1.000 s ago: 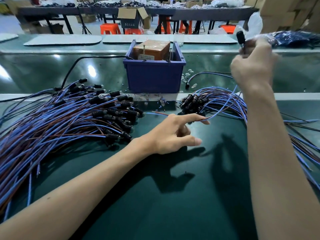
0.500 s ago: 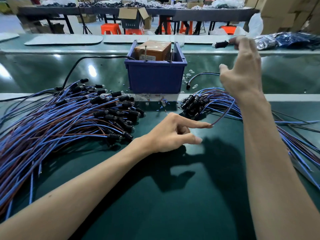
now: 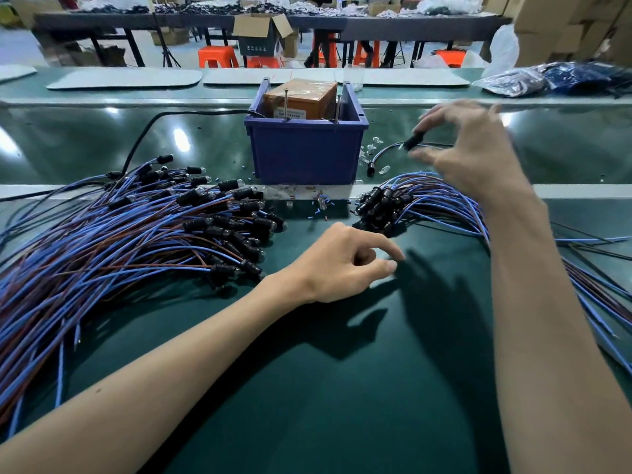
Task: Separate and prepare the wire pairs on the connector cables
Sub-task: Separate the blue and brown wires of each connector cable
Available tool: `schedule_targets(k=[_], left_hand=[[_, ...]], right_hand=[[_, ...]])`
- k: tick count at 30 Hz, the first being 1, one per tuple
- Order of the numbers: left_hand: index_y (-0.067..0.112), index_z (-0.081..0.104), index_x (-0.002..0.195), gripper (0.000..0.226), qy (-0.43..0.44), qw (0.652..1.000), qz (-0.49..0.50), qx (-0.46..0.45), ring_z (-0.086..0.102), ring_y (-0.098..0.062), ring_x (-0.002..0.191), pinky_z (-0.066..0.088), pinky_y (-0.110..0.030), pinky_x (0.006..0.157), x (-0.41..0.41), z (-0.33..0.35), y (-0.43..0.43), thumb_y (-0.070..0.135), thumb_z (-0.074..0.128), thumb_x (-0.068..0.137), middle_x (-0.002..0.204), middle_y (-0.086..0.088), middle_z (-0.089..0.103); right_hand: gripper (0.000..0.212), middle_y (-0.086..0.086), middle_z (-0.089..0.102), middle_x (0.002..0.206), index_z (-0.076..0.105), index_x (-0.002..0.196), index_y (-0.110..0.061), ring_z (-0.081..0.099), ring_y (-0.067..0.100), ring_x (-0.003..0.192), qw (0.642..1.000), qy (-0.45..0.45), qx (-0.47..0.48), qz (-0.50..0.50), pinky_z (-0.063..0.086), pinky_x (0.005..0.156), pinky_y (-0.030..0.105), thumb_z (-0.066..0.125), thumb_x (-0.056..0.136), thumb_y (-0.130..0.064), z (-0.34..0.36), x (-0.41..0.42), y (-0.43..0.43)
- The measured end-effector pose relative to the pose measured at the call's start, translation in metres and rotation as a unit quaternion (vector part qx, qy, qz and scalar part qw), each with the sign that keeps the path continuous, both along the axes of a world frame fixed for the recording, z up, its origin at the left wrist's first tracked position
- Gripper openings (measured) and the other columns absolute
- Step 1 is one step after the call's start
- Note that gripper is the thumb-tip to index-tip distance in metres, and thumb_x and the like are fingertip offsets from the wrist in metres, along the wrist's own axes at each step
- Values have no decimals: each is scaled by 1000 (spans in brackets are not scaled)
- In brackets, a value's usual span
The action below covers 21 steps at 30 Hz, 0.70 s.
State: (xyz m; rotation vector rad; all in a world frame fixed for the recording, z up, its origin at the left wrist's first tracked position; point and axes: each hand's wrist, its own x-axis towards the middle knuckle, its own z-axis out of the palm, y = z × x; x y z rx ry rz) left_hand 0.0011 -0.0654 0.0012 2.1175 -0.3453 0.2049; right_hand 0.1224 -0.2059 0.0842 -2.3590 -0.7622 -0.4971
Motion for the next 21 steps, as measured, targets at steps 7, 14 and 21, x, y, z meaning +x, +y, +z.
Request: schedule_targets(k=[7,14,21], left_hand=[[7,73,91,24,-5,1000,5,5,32,-5,38,25,-13,45,1,0,0,21,56,81,38,11,42],[8,73,89,22,3,1000,14,15,35,-3,39,27,-13,46,0,2,-2,20,57,82,40,12,45],[1,67,88,44,-1,999,21,40,60,-28,73,45,-40,69,-5,3,-4,37,46,79,77,-24,63]], right_hand=[[25,-6,54,122,71,95,-28,52,7,113,972,187,-91,110,33,93,17,82,74,-20,-17,-2,10],[28,-4,64,107,73,105,-27,56,-3,84,982,146,-56,105,40,78,12,78,78,-23,-7,-5,17],[16,-1,70,68,70,84,-17,56,-4,55,948,153,-55,272,42,55,8,61,88,-4,-17,-57,101]])
